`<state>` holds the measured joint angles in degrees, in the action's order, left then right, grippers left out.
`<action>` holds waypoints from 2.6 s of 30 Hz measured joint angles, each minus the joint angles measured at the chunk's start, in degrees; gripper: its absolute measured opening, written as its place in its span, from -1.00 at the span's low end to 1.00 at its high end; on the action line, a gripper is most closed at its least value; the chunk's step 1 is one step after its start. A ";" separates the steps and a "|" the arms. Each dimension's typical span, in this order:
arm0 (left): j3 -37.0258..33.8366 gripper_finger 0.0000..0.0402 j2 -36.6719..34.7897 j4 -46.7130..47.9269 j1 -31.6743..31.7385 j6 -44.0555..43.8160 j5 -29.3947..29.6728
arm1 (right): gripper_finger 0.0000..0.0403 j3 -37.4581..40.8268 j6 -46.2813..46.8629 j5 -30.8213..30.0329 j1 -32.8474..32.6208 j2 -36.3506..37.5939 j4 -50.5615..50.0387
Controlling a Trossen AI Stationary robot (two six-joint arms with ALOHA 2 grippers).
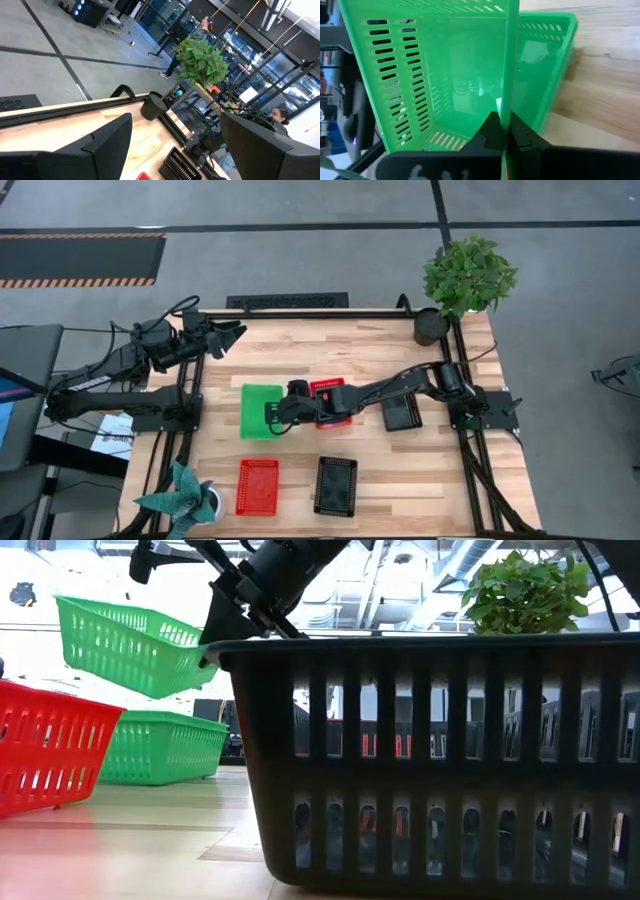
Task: Stack baskets by color
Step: Stack the bottom green bin on top of the top green bin
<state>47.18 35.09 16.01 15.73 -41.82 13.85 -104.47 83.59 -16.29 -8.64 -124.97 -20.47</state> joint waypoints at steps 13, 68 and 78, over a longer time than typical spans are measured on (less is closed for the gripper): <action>0.00 0.44 0.00 0.00 0.00 0.00 0.00 | -0.97 0.02 0.66 0.48 0.15 0.00 -2.87; 0.00 0.44 0.02 -0.41 0.00 0.00 3.50 | -0.95 0.02 -1.50 4.51 1.66 0.00 -2.65; 0.00 0.44 0.02 -0.43 0.00 0.02 3.54 | -0.90 0.02 -1.55 4.85 1.74 0.00 -2.64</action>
<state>47.18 35.11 15.58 15.73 -41.80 17.39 -104.44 82.04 -11.44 -6.91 -124.97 -23.11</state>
